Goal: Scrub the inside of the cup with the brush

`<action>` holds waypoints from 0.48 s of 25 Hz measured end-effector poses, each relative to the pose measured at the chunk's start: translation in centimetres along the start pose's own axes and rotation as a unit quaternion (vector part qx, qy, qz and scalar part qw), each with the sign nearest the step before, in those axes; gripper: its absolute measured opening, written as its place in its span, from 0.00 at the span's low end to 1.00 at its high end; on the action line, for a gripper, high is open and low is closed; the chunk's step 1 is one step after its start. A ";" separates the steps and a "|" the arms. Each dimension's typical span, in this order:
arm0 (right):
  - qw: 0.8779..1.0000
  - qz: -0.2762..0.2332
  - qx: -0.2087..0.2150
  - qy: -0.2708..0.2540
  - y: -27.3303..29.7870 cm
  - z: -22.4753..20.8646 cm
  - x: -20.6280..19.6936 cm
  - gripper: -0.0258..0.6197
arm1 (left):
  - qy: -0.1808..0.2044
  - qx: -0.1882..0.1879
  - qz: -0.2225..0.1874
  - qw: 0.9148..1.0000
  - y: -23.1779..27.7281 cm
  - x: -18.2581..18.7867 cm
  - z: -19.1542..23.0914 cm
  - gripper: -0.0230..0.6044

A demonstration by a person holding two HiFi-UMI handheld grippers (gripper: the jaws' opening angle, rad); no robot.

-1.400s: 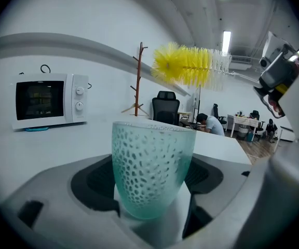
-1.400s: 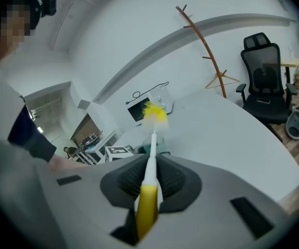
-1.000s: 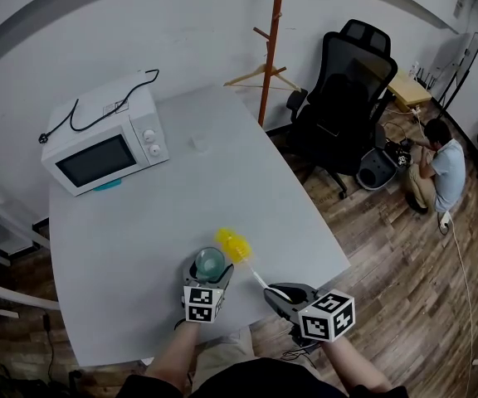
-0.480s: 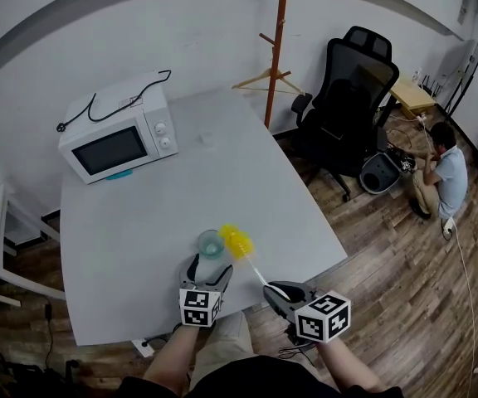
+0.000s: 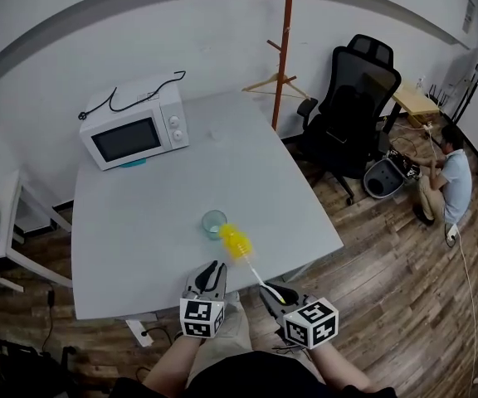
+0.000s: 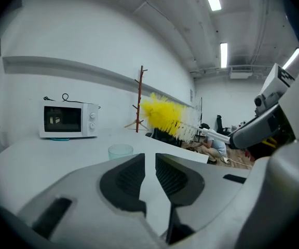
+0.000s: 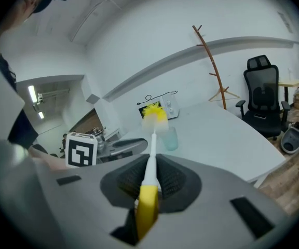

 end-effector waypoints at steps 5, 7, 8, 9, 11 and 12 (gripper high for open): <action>0.999 -0.020 0.000 -0.037 -1.1 2.0 -1.0 0.12 | -0.002 0.010 -0.013 1.000 -3.4 1.3 -2.0 0.08; 0.999 -0.028 0.001 -0.041 -1.6 2.6 -1.2 0.12 | -0.006 0.012 -0.011 1.000 -4.6 1.5 -2.7 0.07; 0.999 -0.030 0.001 -0.043 -1.8 2.9 -1.2 0.12 | -0.011 0.013 -0.007 1.000 -5.1 1.6 -2.9 0.07; 0.998 -0.032 0.003 -0.045 -2.0 3.1 -1.3 0.12 | -0.016 0.015 -0.003 1.000 -5.7 1.5 -3.2 0.07; 0.998 -0.033 0.007 -0.051 -2.3 3.6 -1.5 0.12 | -0.023 0.014 0.002 1.000 -6.6 1.5 -3.7 0.07; 0.998 -0.033 0.008 -0.055 -2.5 3.7 -1.6 0.12 | -0.025 0.013 0.005 1.000 -7.0 1.4 -4.0 0.07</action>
Point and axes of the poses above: the fingertips, and each gripper's own axes: y forward along the fingers, z to its left, x out of its top, the point moved 6 cm from there along -y, backward along the fingers, and after that the axes turned 5 degrees about -z, right-handed, at the moved point
